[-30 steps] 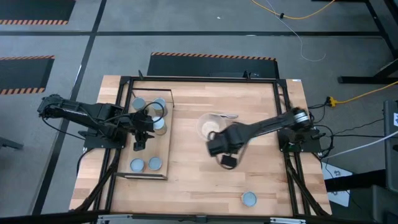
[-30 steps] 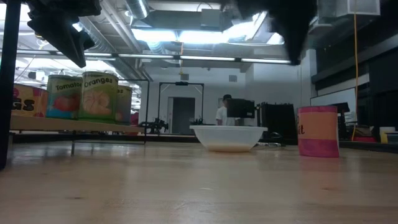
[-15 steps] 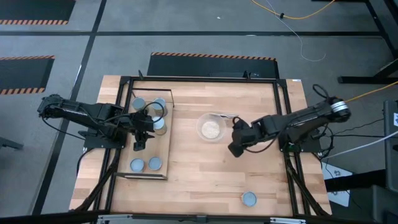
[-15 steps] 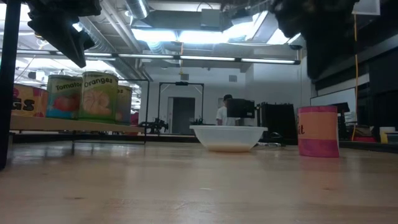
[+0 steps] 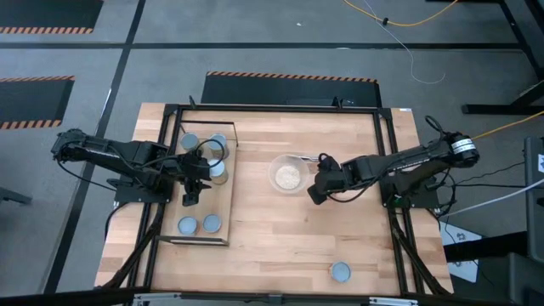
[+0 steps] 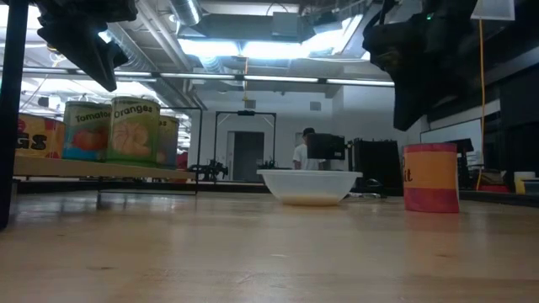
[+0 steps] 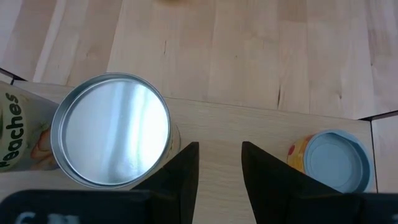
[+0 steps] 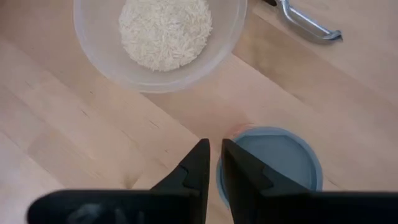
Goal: Pick and place cans onto a shelf
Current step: Put the canned mixed fruits on the shelf
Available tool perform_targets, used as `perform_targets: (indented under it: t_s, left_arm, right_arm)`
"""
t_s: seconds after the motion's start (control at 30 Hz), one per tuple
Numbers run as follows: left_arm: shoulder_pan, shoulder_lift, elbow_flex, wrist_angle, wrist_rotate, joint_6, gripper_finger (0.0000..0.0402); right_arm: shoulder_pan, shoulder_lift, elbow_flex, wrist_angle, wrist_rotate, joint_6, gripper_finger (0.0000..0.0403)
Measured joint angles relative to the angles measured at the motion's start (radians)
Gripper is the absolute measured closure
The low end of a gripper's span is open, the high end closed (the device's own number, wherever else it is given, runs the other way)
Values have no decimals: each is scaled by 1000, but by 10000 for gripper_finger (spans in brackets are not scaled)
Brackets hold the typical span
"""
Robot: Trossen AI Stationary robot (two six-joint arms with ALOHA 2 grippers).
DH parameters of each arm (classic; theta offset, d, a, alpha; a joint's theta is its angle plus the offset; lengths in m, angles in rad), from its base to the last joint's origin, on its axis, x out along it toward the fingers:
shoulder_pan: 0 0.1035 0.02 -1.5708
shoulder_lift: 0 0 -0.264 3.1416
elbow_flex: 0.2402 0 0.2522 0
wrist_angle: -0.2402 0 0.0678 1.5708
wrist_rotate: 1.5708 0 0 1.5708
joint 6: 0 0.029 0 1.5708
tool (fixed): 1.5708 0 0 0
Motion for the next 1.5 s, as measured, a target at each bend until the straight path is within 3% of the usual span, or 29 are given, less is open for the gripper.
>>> perform_targets:
  t_s: [1.5]
  left_arm:
    - [0,0,0,0,0,-2,288]
  right_arm:
    - [1,97,0,-32,1,-2,356]
